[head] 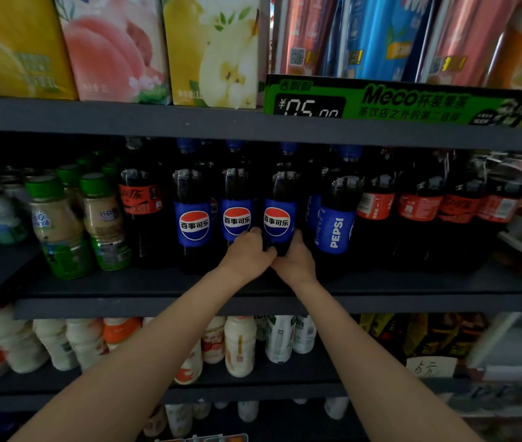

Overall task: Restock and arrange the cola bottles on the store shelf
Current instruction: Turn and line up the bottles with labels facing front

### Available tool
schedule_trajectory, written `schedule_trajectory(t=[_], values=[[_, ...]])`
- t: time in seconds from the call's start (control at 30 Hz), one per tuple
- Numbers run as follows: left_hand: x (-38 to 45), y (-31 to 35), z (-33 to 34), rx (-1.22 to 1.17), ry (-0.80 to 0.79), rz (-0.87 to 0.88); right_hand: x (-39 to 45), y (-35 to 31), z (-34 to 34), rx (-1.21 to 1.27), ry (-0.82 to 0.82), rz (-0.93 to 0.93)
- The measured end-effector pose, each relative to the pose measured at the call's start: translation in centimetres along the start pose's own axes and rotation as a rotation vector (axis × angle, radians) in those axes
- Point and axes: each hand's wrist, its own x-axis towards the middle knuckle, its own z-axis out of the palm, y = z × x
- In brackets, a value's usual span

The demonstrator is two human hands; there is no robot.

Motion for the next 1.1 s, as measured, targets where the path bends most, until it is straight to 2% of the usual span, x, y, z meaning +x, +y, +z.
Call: schedule_trajectory(t=[0.27, 0.43, 0.57, 0.63, 0.87, 0.97, 1.1], values=[[-1.0, -0.4, 0.3, 0.048, 0.032, 0.045, 0.1, -0.6, 0.6, -0.031, 0.043, 0.082], [-3.2, -3.1, -1.1, 0.207, 0.378, -0.037, -0.4, -0.5, 1.0, -0.044, 0.114, 0.061], [-3.5, -3.7, -1.2, 0.394, 0.278, -0.070, -0.5, -0.5, 1.2, -0.116, 0.124, 0.067], [-3.2, -3.8, -1.0, 0.360, 0.228, -0.069, -0.6, -0.7, 1.2, -0.129, 0.126, 0.065], [-0.6, -2.0, -1.2, 0.414, 0.207, -0.175, -0.3, -1.1, 1.4, -0.120, 0.086, 0.098], [0.0, -1.8, -2.0, 0.362, 0.215, -0.224, -0.1, -1.1, 1.5, -0.081, 0.072, 0.101], [0.3, -2.5, -2.3, 0.299, 0.206, -0.188, 0.3, -0.8, 1.3, -0.019, 0.047, 0.116]])
